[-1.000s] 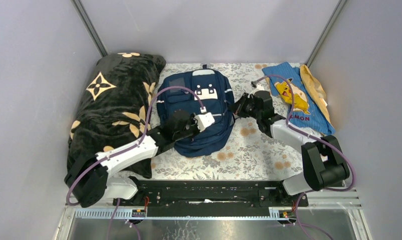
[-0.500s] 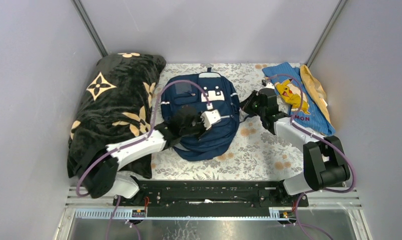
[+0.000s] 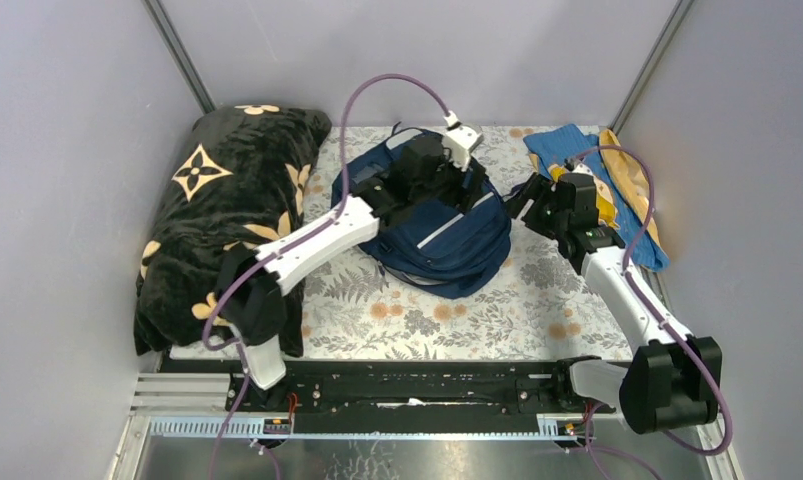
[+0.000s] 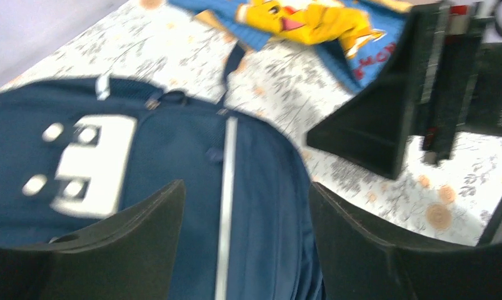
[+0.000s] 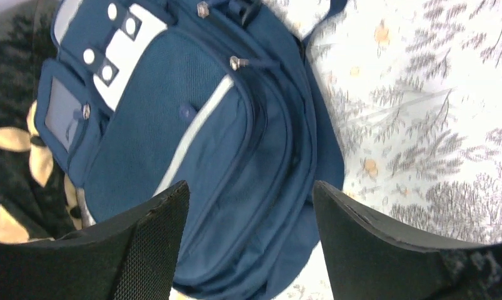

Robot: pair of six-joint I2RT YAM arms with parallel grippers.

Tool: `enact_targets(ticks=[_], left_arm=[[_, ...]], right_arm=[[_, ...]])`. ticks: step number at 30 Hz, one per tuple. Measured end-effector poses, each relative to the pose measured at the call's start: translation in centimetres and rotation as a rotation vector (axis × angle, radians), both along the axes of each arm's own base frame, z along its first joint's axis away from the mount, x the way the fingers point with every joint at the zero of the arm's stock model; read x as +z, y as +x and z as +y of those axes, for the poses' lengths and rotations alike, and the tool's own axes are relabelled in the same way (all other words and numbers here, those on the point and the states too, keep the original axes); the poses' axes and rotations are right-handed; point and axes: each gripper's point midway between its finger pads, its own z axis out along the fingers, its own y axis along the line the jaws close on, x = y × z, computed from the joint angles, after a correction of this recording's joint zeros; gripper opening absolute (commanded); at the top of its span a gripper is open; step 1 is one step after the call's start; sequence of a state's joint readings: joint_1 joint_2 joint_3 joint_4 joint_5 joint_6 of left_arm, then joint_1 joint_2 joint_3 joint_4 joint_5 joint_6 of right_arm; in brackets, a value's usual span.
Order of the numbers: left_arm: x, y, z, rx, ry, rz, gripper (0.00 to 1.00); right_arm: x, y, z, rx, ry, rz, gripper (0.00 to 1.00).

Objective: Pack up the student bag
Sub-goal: Zip the student bag at the center of the board.

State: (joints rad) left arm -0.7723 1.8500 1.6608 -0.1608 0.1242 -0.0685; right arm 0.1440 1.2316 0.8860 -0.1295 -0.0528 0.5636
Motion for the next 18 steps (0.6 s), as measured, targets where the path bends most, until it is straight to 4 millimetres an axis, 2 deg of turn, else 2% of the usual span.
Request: enact_targets(ticks=[3, 6, 8, 11, 14, 18], left_arm=[[0.2, -0.8, 4.0, 0.094, 0.035, 0.008, 0.80], [-1.5, -1.2, 9.7, 0.210, 0.079, 0.073, 0.80], [-4.2, -1.6, 14.2, 0.310, 0.110, 0.152, 0.87], [-10.1, -3.4, 19.6, 0.442, 0.177, 0.326, 0.90], [-16.0, -6.7, 21.5, 0.486, 0.246, 0.506, 0.86], [-20.6, -10.4, 22.0, 0.489, 0.253, 0.655, 0.77]], right_arm=[[-0.8, -2.0, 0.5, 0.039, 0.021, 0.024, 0.77], [-3.2, -4.2, 0.9, 0.070, 0.035, 0.110, 0.78], [-4.8, -5.4, 1.2, 0.085, 0.048, 0.163, 0.74], [-6.2, -6.4, 1.4, 0.092, 0.067, 0.208, 0.69], [-6.5, -6.6, 1.4, 0.089, 0.070, 0.216, 0.70], [-6.4, -6.3, 1.4, 0.091, 0.069, 0.209, 0.72]])
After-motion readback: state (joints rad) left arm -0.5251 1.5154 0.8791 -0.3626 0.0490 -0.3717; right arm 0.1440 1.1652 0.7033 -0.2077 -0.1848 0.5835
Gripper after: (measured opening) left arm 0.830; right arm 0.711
